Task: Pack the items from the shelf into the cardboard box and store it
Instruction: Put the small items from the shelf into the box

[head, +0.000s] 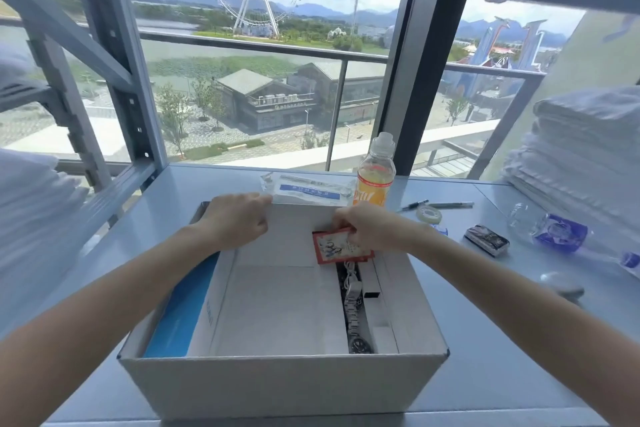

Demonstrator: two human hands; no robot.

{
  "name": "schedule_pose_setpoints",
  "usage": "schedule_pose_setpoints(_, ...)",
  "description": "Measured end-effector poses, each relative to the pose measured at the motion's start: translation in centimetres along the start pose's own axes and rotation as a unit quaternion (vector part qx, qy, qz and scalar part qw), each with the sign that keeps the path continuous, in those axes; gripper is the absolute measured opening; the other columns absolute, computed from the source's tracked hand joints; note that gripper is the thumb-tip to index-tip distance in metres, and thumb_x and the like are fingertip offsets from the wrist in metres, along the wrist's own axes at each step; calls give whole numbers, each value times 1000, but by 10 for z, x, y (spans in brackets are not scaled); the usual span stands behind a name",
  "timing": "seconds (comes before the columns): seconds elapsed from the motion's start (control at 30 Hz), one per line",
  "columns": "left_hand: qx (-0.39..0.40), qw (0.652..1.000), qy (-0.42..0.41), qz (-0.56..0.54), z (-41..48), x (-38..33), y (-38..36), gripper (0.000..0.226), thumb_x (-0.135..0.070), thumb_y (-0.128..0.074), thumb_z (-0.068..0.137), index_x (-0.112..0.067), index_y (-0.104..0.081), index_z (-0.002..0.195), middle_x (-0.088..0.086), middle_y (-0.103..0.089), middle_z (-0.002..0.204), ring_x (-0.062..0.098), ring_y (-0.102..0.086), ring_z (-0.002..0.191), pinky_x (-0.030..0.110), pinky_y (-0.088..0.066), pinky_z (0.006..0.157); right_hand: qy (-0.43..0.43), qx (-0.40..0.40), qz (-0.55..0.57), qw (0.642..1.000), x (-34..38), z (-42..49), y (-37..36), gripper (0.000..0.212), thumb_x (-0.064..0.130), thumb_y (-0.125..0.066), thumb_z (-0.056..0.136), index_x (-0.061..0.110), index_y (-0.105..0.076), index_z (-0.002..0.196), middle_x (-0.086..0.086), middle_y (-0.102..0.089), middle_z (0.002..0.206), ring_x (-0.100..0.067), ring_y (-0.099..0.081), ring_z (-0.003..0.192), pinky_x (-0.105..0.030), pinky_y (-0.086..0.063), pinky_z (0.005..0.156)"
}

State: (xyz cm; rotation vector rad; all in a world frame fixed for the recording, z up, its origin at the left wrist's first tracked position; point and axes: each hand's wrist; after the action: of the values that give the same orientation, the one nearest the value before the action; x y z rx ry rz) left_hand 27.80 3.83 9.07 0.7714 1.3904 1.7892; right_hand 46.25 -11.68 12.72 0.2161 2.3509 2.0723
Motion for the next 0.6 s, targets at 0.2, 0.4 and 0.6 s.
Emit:
schedule_pose_setpoints(0.2, -22, 1000, -4, 4, 2, 1, -8, 15, -24, -46, 84, -20, -31, 83, 5, -59, 94, 31, -58, 85, 30, -31, 61, -3, -74, -13, 997, -2, -18, -12, 29, -7, -46, 79, 15, -42, 97, -9, -56, 85, -26, -53, 65, -36, -45, 53)
schedule_pose_setpoints(0.4, -27, 1000, -2, 7, 1, 0, -7, 13, -22, -46, 84, -18, -33, 83, 7, -59, 95, 31, -58, 86, 30, -31, 63, -47, -61, -102, 992, 0, -27, -16, 26, -8, -43, 83, 4, -61, 98, -11, -60, 92, -26, -59, 72, -33, -50, 60)
schedule_pose_setpoints(0.6, -26, 1000, -9, 15, -1, -1, -6, 11, -21, -45, 86, -13, -43, 94, 8, -59, 97, 30, -56, 88, 30, -29, 65, -87, -42, -140, 985, 5, -34, -17, 21, -10, -46, 78, 5, -59, 68, -10, -57, 70, -28, -56, 64, -30, -45, 53)
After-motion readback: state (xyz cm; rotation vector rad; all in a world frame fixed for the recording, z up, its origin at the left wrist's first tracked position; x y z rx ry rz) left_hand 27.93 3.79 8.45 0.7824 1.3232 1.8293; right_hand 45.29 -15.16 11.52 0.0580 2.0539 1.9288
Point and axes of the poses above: each hand's wrist, its own z-axis towards the middle knuckle, its own y-axis out of the back of the hand, x = y × z
